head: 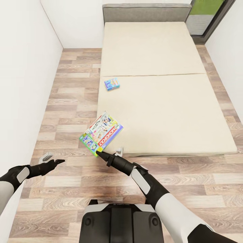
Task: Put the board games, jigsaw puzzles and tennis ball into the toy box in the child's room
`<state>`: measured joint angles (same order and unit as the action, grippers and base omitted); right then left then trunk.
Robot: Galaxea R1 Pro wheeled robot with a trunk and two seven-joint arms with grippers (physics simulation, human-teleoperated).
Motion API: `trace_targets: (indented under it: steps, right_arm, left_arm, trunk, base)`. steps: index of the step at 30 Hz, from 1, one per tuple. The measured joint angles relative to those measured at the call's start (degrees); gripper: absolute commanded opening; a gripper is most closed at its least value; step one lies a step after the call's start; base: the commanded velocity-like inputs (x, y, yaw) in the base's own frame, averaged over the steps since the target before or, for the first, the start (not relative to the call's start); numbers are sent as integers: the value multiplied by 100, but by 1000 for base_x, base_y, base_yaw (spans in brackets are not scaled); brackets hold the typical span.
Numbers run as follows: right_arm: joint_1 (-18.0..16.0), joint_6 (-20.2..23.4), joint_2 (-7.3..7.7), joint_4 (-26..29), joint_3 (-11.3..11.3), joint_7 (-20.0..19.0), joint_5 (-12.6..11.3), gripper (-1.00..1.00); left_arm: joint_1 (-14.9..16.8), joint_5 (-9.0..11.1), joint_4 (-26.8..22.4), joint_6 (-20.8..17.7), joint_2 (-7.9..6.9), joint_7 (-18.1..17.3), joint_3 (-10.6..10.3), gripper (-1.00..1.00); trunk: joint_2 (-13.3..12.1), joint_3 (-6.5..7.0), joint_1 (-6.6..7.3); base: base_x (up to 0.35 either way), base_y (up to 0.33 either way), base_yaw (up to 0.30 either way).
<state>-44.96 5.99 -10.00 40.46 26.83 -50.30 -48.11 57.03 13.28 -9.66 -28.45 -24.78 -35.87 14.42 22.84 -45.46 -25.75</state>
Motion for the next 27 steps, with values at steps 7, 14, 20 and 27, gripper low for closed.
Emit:
trace_targets:
  steps: [7, 14, 20, 27]
  right_arm:
    - [0, -4, 0, 0, 6, 3, 1, -100]
    - [0, -8, 0, 0, 8, 5, 1, -100]
    - [0, -9, 0, 0, 8, 8, 0, -100]
    - [0, -9, 0, 0, 8, 7, 1, -100]
  left_arm:
    - [0, 0, 0, 0, -11, -4, 3, 100]
    - [0, 0, 0, 0, -8, -5, 1, 100]
    - [0, 0, 0, 0, -7, -3, 0, 100]
    - [0, 0, 0, 0, -7, -5, 0, 100]
  trunk:
    - [0, 67, 0]
    - [0, 134, 0]
    - [0, 191, 0]
    - [0, 258, 0]
  base:
    - [0, 0, 0]
    - [0, 0, 0]
    - [0, 0, 0]
    - [0, 0, 0]
